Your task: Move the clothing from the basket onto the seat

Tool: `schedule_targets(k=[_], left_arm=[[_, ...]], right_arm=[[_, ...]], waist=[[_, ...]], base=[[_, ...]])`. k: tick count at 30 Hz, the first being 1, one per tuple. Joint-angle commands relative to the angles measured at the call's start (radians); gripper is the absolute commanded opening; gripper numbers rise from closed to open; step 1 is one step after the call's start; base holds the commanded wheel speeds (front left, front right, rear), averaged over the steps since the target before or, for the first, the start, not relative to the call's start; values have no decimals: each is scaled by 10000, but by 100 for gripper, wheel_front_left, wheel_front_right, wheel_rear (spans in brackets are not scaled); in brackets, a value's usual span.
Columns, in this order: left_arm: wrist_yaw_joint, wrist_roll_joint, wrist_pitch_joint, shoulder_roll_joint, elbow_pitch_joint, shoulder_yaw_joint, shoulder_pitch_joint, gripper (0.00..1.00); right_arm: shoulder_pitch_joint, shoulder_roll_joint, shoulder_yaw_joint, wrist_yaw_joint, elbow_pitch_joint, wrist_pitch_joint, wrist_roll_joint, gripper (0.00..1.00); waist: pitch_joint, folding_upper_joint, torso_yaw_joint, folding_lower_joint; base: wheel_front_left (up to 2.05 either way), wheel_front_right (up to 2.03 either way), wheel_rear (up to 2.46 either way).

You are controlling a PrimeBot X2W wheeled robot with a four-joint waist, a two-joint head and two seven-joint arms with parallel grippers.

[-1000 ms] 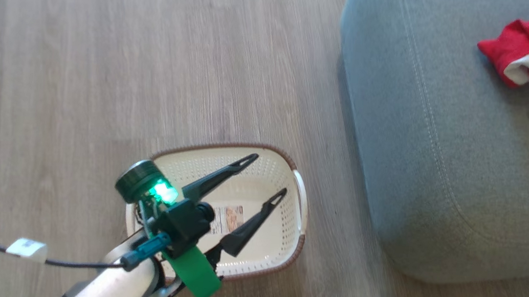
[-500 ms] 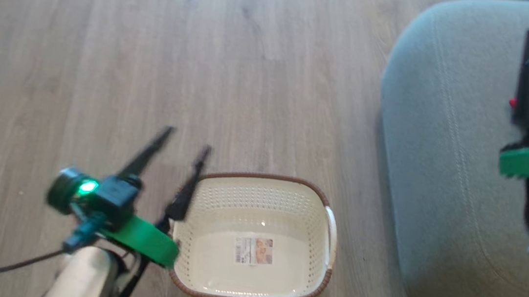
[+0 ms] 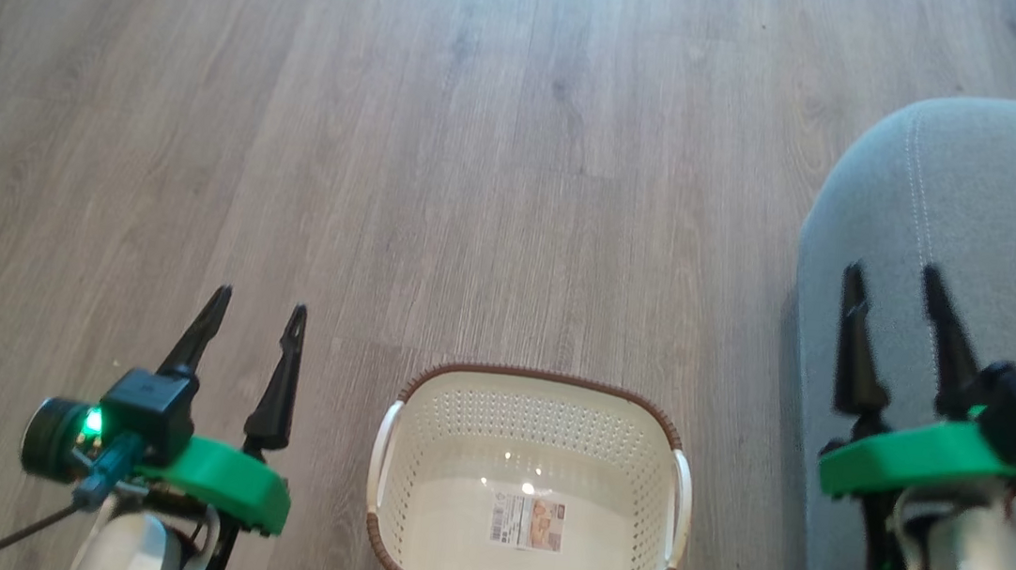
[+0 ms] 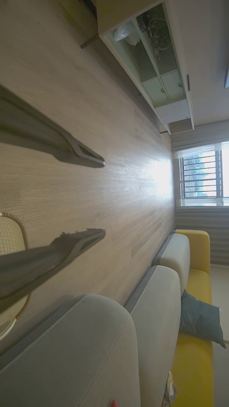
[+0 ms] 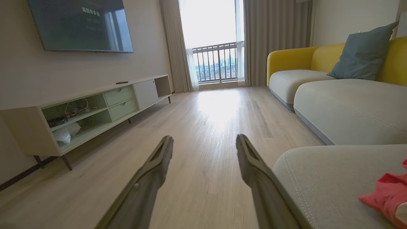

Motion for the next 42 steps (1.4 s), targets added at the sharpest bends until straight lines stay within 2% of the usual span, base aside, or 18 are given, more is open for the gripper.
schedule_targets(k=[1, 15, 42], left_arm=[[49, -28, -51, -32, -232, 473, -178, 100], [-58, -344, -51, -115, 618, 684, 4, 100], [-573, -1218, -51, -117, 254, 877, -188, 100]], right_arm=[[-76, 94, 306, -2, -209, -62, -181, 100], [642, 396, 681, -2, 129, -62, -607, 100], [460, 407, 760, -2, 150, -63, -30, 100]], waist=[[-96, 0, 100, 1], [-94, 0, 160, 1], [47, 0, 143, 1]], base=[[0, 0, 0], [0, 0, 0], [0, 0, 0]])
